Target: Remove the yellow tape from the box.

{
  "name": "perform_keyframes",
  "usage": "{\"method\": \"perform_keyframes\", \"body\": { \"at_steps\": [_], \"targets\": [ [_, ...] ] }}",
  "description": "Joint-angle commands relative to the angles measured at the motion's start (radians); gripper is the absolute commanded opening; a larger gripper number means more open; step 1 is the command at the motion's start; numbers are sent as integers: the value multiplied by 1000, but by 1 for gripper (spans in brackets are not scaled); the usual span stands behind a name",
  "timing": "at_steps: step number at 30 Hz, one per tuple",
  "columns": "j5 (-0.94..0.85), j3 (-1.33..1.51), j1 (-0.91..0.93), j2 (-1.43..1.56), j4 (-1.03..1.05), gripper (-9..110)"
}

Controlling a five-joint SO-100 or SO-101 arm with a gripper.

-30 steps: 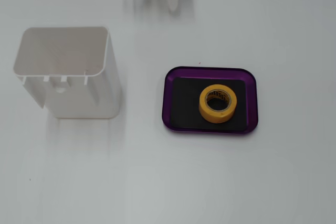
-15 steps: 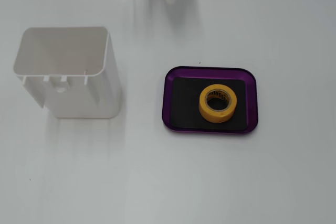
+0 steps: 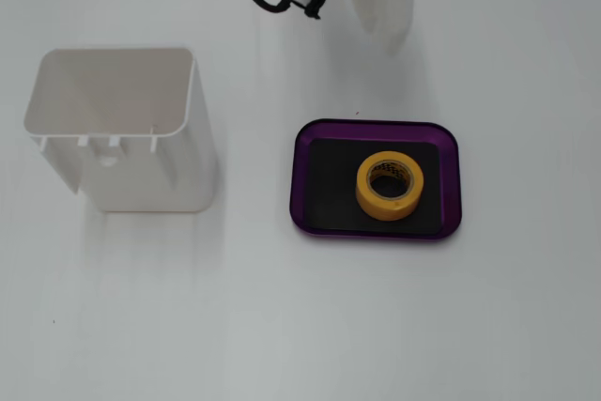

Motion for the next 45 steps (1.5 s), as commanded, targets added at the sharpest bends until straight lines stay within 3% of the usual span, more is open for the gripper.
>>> {"method": "perform_keyframes", "body": {
  "at_steps": [1,10,45],
  "targets": [
    [21,-187,-12,-146,6,12],
    [18,-285,-2,-357,-12,12],
    [60,-360,77,-454,-130,12]
  ]
}}
